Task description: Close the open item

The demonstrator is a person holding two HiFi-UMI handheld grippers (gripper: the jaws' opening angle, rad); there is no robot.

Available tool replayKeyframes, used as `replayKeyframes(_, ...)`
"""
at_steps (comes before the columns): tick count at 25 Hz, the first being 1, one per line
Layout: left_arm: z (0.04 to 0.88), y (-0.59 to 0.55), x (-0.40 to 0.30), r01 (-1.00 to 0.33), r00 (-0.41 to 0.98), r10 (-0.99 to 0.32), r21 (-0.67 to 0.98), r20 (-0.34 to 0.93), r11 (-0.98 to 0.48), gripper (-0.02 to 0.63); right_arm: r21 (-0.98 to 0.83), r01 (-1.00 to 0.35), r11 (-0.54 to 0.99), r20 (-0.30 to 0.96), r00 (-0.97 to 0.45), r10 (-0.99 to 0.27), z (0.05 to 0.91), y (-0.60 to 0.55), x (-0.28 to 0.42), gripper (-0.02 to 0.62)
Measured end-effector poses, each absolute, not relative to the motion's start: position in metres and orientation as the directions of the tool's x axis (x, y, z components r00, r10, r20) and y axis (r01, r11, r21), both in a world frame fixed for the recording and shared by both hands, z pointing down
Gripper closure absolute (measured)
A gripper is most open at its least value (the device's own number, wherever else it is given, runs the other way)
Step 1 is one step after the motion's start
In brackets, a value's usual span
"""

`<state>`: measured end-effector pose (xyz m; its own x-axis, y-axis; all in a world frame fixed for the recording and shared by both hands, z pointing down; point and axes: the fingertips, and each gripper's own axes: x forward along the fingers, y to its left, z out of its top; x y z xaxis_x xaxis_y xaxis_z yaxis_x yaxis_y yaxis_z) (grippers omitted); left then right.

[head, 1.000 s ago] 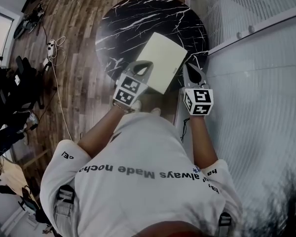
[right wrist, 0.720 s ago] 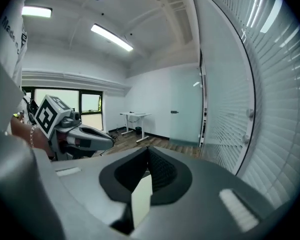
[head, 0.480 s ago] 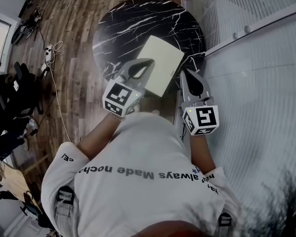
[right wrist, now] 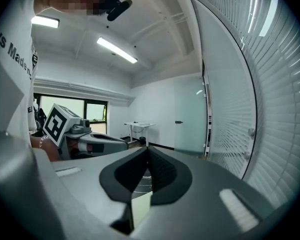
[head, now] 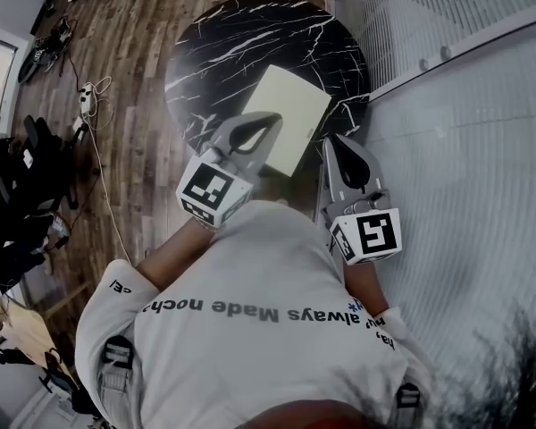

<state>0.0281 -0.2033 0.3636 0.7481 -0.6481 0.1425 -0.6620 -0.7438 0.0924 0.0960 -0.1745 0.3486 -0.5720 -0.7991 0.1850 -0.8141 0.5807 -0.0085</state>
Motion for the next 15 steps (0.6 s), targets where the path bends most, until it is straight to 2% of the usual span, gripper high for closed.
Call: replayKeyframes(15,0.363,-0.1999,0.0314,-0.653,0.755,-0.639,0.078,0.147,-0.753,0.603,0.02,-0.814,0.58,0.197,-0.565,-0.801,0.3503,-0.1773,0.1007,0.594)
